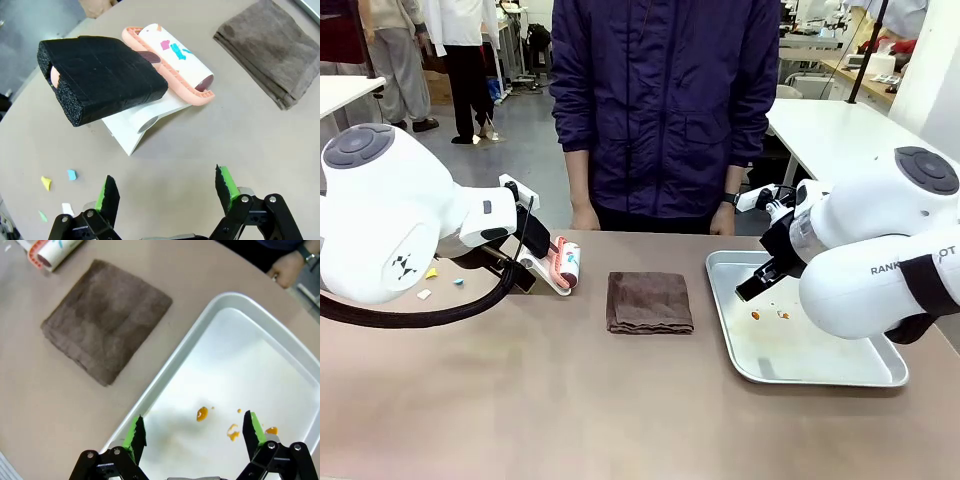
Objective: Clean the surface of the table.
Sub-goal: Hold the Lint Roller with your left hand and the towel with your right hand.
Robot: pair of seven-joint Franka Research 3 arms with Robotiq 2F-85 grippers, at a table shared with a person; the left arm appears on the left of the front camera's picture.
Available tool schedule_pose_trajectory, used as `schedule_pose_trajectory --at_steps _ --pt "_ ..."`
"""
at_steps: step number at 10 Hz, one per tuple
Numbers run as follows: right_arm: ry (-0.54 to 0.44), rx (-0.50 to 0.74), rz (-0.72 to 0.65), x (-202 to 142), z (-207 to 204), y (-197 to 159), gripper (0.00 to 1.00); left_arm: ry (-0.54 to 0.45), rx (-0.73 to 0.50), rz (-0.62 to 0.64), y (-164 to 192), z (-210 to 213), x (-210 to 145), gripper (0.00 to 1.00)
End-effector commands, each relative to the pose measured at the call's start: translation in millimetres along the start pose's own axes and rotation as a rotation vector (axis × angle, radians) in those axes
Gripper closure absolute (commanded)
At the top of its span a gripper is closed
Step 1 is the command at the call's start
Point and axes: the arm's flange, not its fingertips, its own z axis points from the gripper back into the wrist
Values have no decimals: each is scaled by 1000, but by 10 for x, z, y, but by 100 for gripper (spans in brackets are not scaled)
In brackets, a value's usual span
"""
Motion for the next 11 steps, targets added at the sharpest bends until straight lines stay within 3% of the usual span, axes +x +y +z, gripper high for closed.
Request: schedule_pose_trajectory --at_steps 1,6,7,8,10,11 --pt "-2 0 -1 3 6 -1 0 0 0 0 0 1 0 0" --pt "32 27 29 -4 150 -3 0 0 0 0 0 0 0 0" --pt "97 78 14 -25 355 -23 0 81 54 28 20 214 115 0" --pt "159 120 -83 -48 541 -67 0 67 192 133 61 391 218 0" --pt "198 204 -338 -137 869 -200 0 176 326 292 226 722 577 0" --pt "217 218 -528 -223 976 -313 0 346 334 386 300 894 836 0"
